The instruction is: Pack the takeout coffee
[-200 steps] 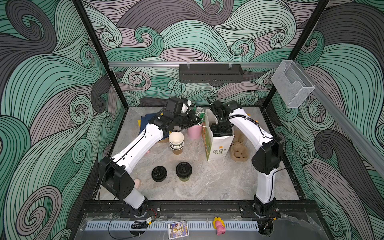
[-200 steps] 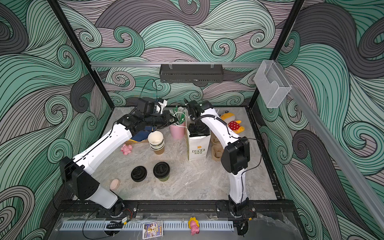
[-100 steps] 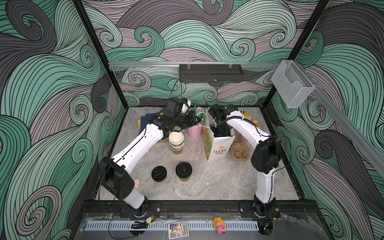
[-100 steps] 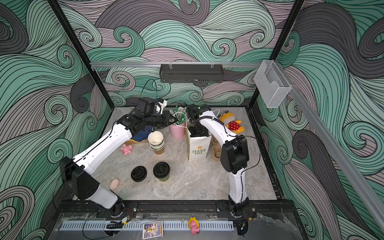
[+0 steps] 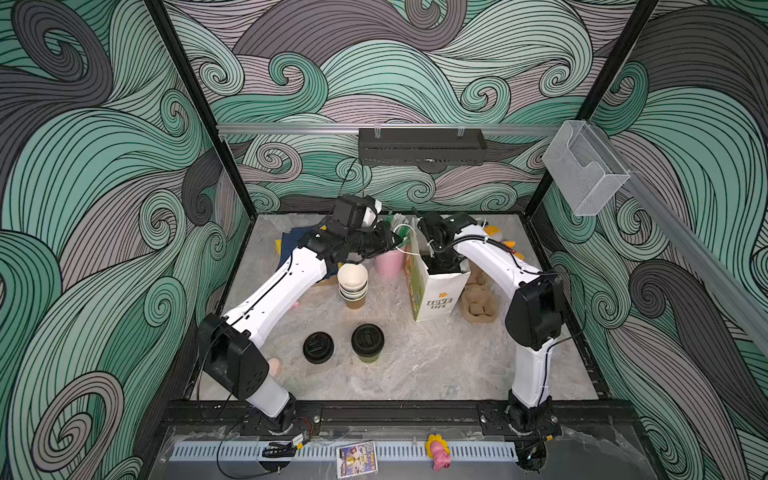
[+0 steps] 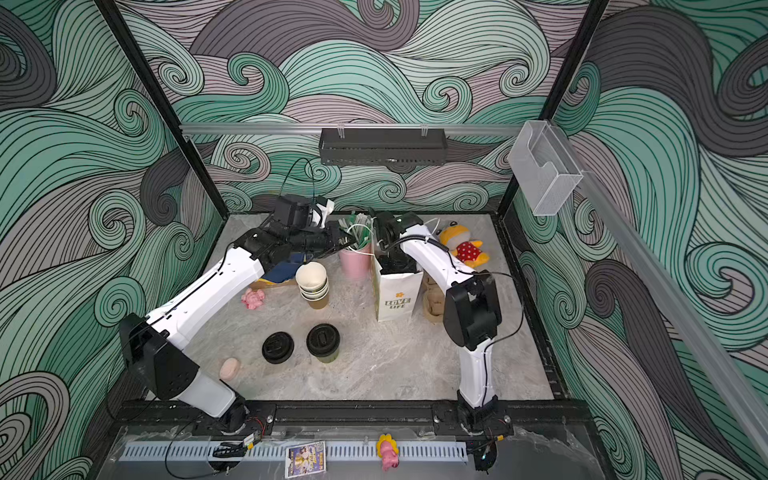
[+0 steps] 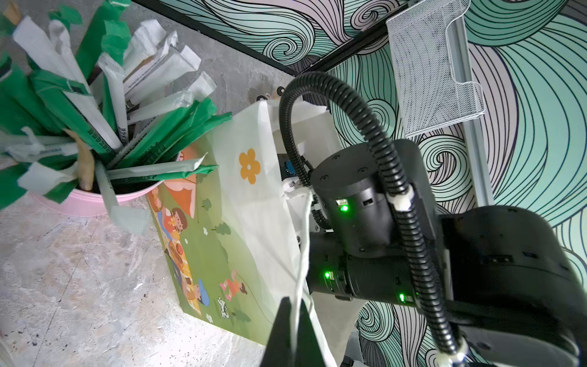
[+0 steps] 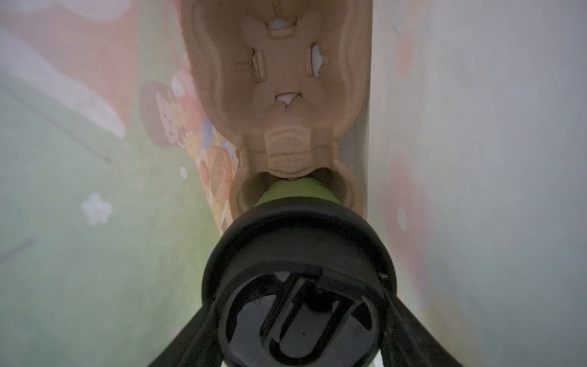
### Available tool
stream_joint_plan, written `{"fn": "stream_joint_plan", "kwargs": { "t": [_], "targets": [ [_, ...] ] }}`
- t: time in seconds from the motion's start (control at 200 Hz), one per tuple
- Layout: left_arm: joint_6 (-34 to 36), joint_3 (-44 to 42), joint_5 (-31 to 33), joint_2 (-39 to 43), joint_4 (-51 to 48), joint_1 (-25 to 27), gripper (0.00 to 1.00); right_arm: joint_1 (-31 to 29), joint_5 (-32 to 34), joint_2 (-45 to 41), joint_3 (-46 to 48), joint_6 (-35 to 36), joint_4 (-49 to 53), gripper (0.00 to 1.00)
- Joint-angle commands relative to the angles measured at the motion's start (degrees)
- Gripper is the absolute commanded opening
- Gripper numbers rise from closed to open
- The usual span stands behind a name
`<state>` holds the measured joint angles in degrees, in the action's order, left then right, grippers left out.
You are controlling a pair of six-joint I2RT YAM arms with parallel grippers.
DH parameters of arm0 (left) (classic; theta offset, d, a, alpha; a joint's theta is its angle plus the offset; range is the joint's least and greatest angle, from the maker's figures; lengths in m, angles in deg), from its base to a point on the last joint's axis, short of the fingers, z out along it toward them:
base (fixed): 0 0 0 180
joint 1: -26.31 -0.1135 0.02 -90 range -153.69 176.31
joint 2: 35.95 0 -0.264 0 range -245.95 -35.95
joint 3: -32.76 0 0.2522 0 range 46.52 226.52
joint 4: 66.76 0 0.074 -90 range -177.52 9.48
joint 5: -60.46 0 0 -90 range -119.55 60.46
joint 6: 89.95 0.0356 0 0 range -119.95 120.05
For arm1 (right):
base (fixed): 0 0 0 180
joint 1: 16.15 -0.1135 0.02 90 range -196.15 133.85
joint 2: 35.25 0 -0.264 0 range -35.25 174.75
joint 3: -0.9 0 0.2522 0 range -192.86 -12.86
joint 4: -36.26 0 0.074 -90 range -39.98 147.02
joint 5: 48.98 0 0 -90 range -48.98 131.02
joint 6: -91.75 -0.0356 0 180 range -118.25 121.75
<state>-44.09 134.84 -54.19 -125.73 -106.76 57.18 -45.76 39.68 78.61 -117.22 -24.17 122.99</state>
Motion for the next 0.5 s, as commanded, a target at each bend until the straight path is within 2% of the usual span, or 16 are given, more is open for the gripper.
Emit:
{"fn": "stream_joint_plan", "kwargs": {
  "t": [0.0, 0.495],
  "targets": [
    [1.07, 1.53, 0.39, 0.0, -1.1, -0.2, 0.0, 0.16, 0.31, 4.06, 4.45, -0.18, -1.12, 0.54],
    [1.16, 1.6, 0.39, -0.23, -1.29, -0.19, 0.0, 0.08, 0.47, 7.78, 5.66, 0.33, -2.89, 0.52]
  ]
}}
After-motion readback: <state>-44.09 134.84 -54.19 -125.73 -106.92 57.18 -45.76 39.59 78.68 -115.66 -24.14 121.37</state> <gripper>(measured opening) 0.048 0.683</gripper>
